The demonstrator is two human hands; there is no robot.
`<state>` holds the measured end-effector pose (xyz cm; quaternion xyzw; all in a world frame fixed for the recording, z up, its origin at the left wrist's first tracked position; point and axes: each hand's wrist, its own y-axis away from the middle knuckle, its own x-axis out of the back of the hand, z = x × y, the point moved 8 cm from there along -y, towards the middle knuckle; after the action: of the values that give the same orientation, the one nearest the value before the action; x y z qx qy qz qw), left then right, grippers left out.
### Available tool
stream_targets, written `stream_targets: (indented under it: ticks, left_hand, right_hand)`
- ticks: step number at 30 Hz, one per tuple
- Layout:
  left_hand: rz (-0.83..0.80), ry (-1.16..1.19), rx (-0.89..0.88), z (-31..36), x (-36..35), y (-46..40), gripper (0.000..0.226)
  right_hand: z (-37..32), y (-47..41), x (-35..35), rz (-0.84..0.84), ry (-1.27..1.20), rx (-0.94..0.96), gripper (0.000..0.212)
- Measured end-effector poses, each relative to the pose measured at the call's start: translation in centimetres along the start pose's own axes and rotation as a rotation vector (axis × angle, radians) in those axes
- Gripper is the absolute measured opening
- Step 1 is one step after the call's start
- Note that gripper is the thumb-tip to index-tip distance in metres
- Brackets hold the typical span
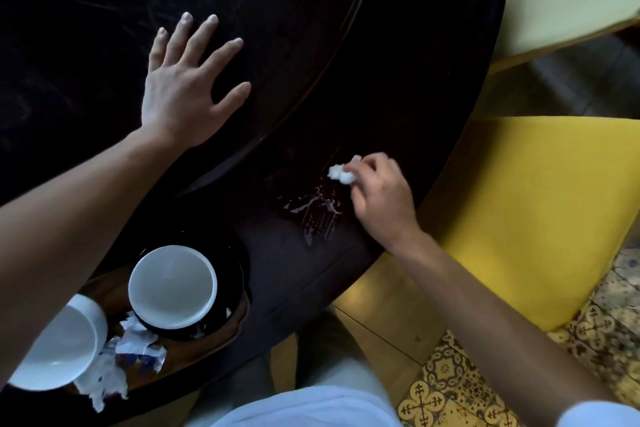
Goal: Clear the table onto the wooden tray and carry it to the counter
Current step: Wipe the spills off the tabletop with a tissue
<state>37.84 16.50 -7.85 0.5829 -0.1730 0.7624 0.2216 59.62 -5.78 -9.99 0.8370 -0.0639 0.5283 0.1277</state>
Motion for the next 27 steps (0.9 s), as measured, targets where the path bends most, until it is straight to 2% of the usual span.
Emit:
stream_targets:
  ticks: [9,14,16,18,20,23,27]
  left_hand:
    - [-0.011,0.005,-0.013,0.0,0.0,0.0,0.064]
    - [-0.035,0.063,-0.040,-0.7,1.1,0.4,0.062]
    - [-0.029,0.010,-0.052,-1.5,2.1,1.3,0.062]
    - [-0.048,-0.032,-0.029,-2.7,2.2,2.8,0.063]
    - [-0.089,-0.048,0.007,-3.9,1.6,4.1,0.065]
    - [-0.100,-0.060,0.014,-4.5,0.7,4.6,0.066]
    - [-0.093,-0.053,0.012,-4.7,0.7,4.5,0.066]
  right_hand:
    - [-2.5,1.2,-0.5,-0.100,-0.063,0.142,0.027]
    - [1.2,-4.6,3.6,0.188,-0.090,-0.066,0.035]
    - [2.1,-7.3,3.6,0.221,-0.053,-0.146,0.035]
    - [1.0,-8.5,2.4,0.171,0.003,-0.133,0.035]
    - [-1.6,-7.6,0.8,0.101,0.033,-0.019,0.032]
    - [-4.8,-2.6,-1.6,-0.020,0.023,0.158,0.028]
    - [-6.1,3.7,-2.9,-0.180,-0.008,0.283,0.022]
